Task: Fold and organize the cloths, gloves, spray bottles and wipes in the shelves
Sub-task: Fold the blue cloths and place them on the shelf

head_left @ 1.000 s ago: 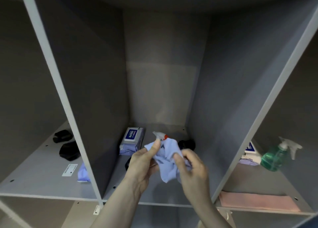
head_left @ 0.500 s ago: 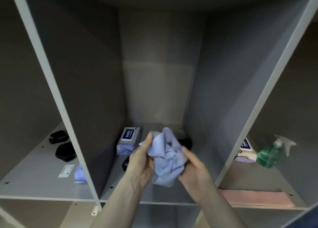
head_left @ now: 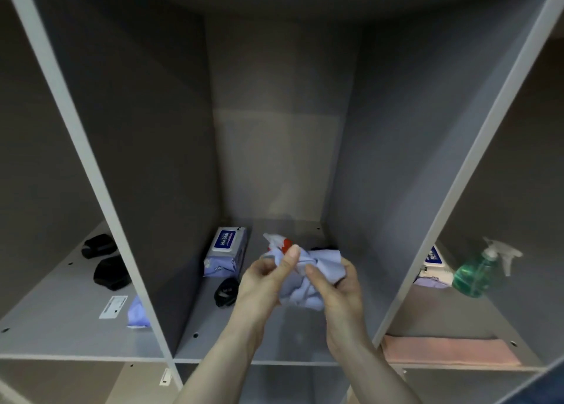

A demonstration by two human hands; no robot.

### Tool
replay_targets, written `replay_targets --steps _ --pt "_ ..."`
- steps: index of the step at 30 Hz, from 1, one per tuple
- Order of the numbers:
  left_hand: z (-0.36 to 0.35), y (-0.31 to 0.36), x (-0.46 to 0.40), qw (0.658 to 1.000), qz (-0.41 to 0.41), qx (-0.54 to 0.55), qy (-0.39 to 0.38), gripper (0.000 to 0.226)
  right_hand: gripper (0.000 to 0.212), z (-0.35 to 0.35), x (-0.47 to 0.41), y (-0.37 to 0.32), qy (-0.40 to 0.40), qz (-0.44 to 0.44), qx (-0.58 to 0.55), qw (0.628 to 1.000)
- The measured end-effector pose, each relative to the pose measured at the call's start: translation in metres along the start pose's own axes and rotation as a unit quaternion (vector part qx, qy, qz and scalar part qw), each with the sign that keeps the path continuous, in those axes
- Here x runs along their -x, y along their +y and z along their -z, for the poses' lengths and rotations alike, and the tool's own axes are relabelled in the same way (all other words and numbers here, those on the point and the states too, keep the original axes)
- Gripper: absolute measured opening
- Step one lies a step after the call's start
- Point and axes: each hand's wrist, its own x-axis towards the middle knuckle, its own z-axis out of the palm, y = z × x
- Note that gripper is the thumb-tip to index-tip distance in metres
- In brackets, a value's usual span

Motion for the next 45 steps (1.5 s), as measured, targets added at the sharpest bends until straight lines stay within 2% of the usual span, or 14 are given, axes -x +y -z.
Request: replay_targets --steps 4,10,11,13,17,19,21,23,25,27,30,33,40,45 --pt "0.001 -0.006 -0.003 0.999 -0.044 -0.003 0.025 0.022 0.019 -0.004 0.006 0.001 -0.006 -0.017 -0.008 1.0" --pt "-0.001 -0.015 -0.008 0.979 0.003 0.202 0.02 0.019 0.031 -0.002 -0.011 0.0 -0.034 -0.126 -0.181 0.975" --pt "-0.001 -0.015 -0.009 0.976 0.003 0.216 0.025 0.019 0.026 0.0 -0.015 0.001 -0.027 -0.145 -0.193 0.97" --pt "0.001 -0.015 -0.012 0.975 -0.004 0.217 0.058 0.016 0.014 0.008 -0.02 0.003 0.001 -0.174 -0.209 0.962" --pt "0.013 -0.012 -0.02 0.984 -0.054 0.121 0.121 0.015 0.018 0.02 -0.02 -0.001 0.048 -0.188 -0.17 0.966" --pt "0.018 -0.009 -0.02 0.99 -0.085 0.05 0.105 0.012 0.039 0.02 -0.02 -0.002 0.089 -0.118 -0.091 0.985" --pt "0.019 -0.007 -0.02 0.989 -0.108 -0.018 0.102 0.009 0.055 0.018 -0.019 -0.009 0.118 0.069 0.026 0.99" --pt "0.017 -0.003 -0.02 0.983 -0.134 -0.091 0.09 0.01 0.049 0.017 -0.019 -0.013 0.017 0.277 0.199 0.94" --pt "0.013 0.004 -0.017 0.982 -0.143 -0.116 0.052 0.014 0.043 0.014 -0.019 -0.013 -0.122 0.323 0.334 0.877" --pt "0.011 0.008 -0.014 0.987 -0.135 -0.087 0.014 0.013 0.038 0.01 -0.018 -0.012 -0.183 0.294 0.362 0.866" --pt "0.009 0.009 -0.01 0.995 -0.084 -0.032 0.043 0.029 0.018 0.007 -0.015 -0.01 -0.119 0.287 0.328 0.892" --pt "0.007 0.008 -0.007 0.994 -0.046 -0.092 0.046 0.044 0.019 0.005 -0.01 -0.011 -0.061 0.254 0.245 0.933" --pt "0.009 0.008 -0.004 0.997 -0.074 0.011 0.021 0.021 0.019 0.001 -0.002 -0.012 -0.113 0.147 0.14 0.973" --pt "0.008 0.002 -0.012 0.988 0.033 0.152 -0.007 0.009 0.019 0.004 -0.007 -0.016 -0.084 0.002 0.03 0.996"
